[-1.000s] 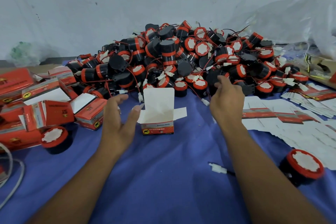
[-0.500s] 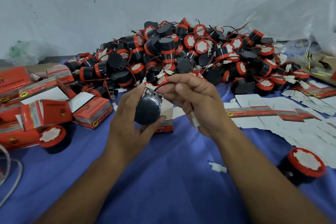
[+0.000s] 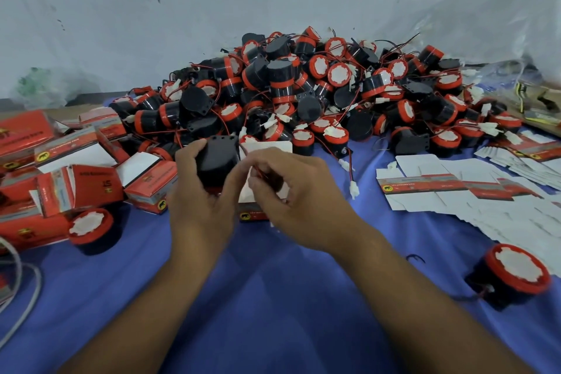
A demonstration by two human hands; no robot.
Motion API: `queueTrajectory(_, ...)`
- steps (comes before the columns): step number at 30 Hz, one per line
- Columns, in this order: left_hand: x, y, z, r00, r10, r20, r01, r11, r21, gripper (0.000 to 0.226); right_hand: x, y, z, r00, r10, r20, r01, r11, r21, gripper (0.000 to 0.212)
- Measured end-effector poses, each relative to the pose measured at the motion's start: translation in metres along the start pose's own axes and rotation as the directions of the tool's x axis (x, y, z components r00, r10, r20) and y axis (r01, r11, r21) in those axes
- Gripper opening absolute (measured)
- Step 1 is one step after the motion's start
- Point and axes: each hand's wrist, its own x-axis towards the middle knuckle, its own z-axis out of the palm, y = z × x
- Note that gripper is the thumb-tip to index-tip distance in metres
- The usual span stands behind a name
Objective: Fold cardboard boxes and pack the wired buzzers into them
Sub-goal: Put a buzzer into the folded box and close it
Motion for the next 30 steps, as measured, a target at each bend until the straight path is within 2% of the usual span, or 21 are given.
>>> queueTrajectory(2, 0.001, -0.001, 0.000, 1.000, 0.018, 0.018, -0.019, 0.998, 0.052, 0.047, 0.001, -0.008, -0.006, 0.994, -0.096, 0.050, 0.094, 0.995, 0.042, 0.009)
queueTrajectory(3, 0.001, 0.000, 0.000, 0.999, 0.027, 0.037, -0.029, 0.997, 0.072, 0.049, 0.002, -0.010, -0.010, 0.990, -0.104, 0.092, 0.099, 0.993, 0.058, 0.012)
queueTrajectory(5, 0.003, 0.002, -0.001, 0.998, 0.018, 0.067, -0.024, 0.994, 0.103, 0.053, 0.003, -0.010, -0.017, 0.984, -0.078, 0.159, 0.070, 0.996, 0.059, 0.019)
queueTrajectory(7, 0.007, 0.005, -0.004, 0.998, -0.033, 0.055, 0.027, 0.994, 0.105, 0.047, 0.002, -0.009, -0.020, 0.983, -0.036, 0.179, 0.028, 0.999, 0.043, 0.017)
queueTrajectory(9, 0.011, 0.007, -0.006, 0.997, -0.066, 0.045, 0.061, 0.992, 0.110, 0.039, 0.002, -0.009, -0.018, 0.984, 0.004, 0.177, -0.022, 0.995, 0.101, 0.014)
queueTrajectory(11, 0.010, 0.008, -0.007, 0.997, -0.023, 0.074, 0.016, 0.996, 0.092, 0.029, 0.003, -0.013, -0.012, 0.986, 0.038, 0.165, -0.069, 0.979, 0.189, 0.023)
queueTrajectory(14, 0.008, 0.011, -0.008, 0.988, 0.050, 0.143, -0.052, 0.999, 0.007, 0.053, 0.006, -0.013, -0.010, 0.990, 0.125, 0.070, -0.142, 0.927, 0.346, 0.028)
queueTrajectory(16, 0.009, 0.009, -0.007, 0.968, 0.054, 0.246, -0.037, 0.997, -0.073, 0.060, 0.008, -0.005, -0.012, 0.975, 0.222, 0.004, -0.198, 0.861, 0.468, 0.028)
queueTrajectory(19, 0.004, 0.008, 0.001, 0.917, 0.081, 0.391, -0.061, 0.996, -0.064, 0.067, 0.007, 0.007, -0.013, 0.928, 0.373, 0.002, -0.292, 0.724, 0.624, 0.027)
queueTrajectory(21, -0.001, 0.004, 0.005, 0.913, 0.084, 0.399, -0.061, 0.996, -0.070, 0.073, 0.006, 0.011, -0.011, 0.893, 0.445, 0.064, -0.342, 0.580, 0.739, 0.024)
queueTrajectory(23, 0.001, 0.000, 0.003, 0.935, 0.070, 0.349, -0.056, 0.997, -0.049, 0.070, 0.007, 0.014, -0.008, 0.869, 0.481, 0.118, -0.359, 0.446, 0.820, 0.024)
queueTrajectory(26, 0.008, -0.004, -0.001, 0.947, 0.070, 0.315, -0.079, 0.997, 0.016, 0.064, 0.007, 0.017, -0.005, 0.821, 0.540, 0.183, -0.403, 0.322, 0.857, 0.024)
queueTrajectory(28, 0.011, -0.006, -0.004, 0.941, 0.067, 0.332, -0.100, 0.992, 0.083, 0.057, 0.005, 0.019, -0.003, 0.776, 0.588, 0.231, -0.478, 0.308, 0.823, 0.023)
queueTrajectory(29, 0.012, -0.007, -0.005, 0.932, 0.066, 0.356, -0.120, 0.984, 0.133, 0.055, 0.004, 0.020, -0.002, 0.760, 0.611, 0.221, -0.518, 0.365, 0.774, 0.024)
queueTrajectory(30, 0.014, -0.009, -0.006, 0.918, 0.056, 0.392, -0.137, 0.974, 0.182, 0.055, 0.003, 0.022, -0.003, 0.765, 0.623, 0.163, -0.547, 0.495, 0.675, 0.025)
